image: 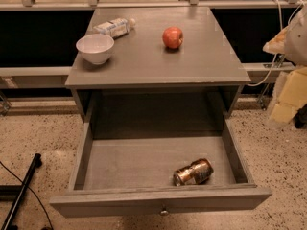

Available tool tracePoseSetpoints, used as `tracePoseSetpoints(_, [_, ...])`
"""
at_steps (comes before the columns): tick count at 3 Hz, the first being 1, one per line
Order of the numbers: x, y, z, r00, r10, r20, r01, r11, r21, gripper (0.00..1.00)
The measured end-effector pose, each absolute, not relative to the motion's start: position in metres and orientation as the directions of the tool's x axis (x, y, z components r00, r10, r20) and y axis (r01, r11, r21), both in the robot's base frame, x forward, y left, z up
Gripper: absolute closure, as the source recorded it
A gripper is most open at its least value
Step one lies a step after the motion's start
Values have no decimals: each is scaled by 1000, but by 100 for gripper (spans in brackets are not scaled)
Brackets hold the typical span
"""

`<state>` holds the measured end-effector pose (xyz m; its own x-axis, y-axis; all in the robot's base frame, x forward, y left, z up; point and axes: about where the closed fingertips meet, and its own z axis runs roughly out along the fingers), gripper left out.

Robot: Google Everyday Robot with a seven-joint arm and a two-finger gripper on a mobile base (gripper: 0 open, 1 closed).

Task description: Pick orange can from top drawer and place on counter

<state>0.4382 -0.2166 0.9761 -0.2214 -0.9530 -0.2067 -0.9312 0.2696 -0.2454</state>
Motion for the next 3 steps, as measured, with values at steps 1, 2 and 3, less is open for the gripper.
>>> tracePoseSetpoints(1, [439,-216,976,-218,-953,-209,-931,268,-248,0])
tracePoseSetpoints(2, [452,-203,915,-58,-983,-176,-974,94,-207,0])
tracePoseSetpoints(3, [455,-207,851,51,-971,-233,-980,-4,-198,0])
